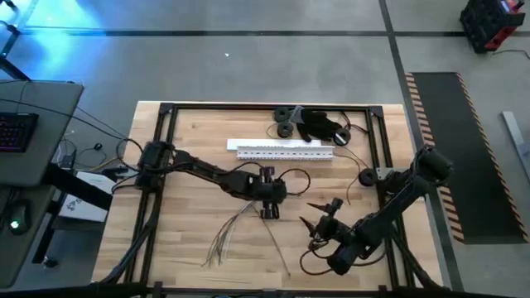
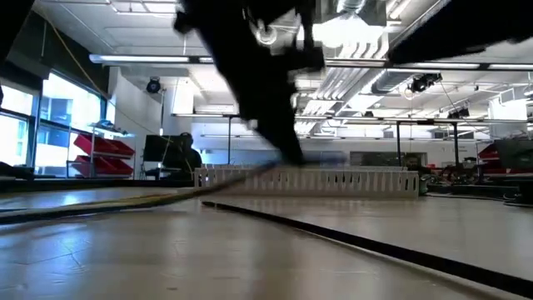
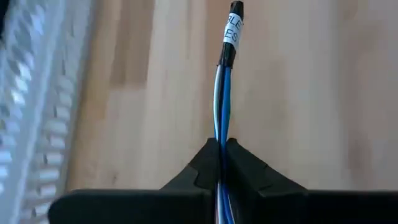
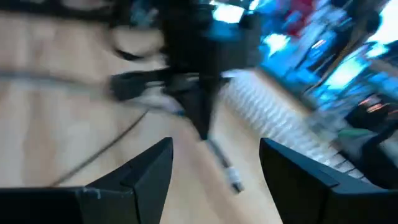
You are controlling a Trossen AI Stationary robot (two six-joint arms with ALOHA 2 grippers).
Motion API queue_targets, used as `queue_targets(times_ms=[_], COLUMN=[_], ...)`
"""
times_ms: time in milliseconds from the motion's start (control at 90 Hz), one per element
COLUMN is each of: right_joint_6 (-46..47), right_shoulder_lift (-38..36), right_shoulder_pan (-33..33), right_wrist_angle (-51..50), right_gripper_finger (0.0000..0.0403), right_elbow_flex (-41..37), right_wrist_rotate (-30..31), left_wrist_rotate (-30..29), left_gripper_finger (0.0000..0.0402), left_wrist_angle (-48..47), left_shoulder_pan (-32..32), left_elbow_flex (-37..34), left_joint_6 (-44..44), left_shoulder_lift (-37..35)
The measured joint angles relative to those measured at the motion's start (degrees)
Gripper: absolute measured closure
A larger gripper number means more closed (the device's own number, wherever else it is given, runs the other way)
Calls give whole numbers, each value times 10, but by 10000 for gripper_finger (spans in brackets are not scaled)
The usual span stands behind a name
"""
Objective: Ziptie cables
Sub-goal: Move the cables to the center of the table
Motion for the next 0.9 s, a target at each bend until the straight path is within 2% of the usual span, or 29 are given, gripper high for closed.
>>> queue_targets(times_ms=[100, 144, 367, 567, 733, 900], right_joint_6=[-2, -3, -30, -31, -27, -26], right_shoulder_lift=[-9, -15, -39, -39, -39, -39], right_shoulder_pan=[23, 34, 60, 80, 82, 81], right_wrist_angle=[-1, -3, -5, -7, -6, -8], right_gripper_finger=[179, 179, 179, 179, 179, 179], right_elbow_flex=[0, 0, 5, 4, 4, 4], right_wrist_rotate=[102, 127, 127, 128, 117, 98], left_wrist_rotate=[28, 40, 104, 104, 139, 147], left_gripper_finger=[400, 400, 401, 397, 344, 272], left_wrist_angle=[16, 43, 199, 281, 267, 214], left_shoulder_pan=[-17, -22, -18, 6, 27, 35], left_elbow_flex=[13, 17, 20, 20, 19, 20], left_joint_6=[-27, -40, -43, -44, -43, -43], left_shoulder_lift=[-14, -14, 26, 74, 92, 65])
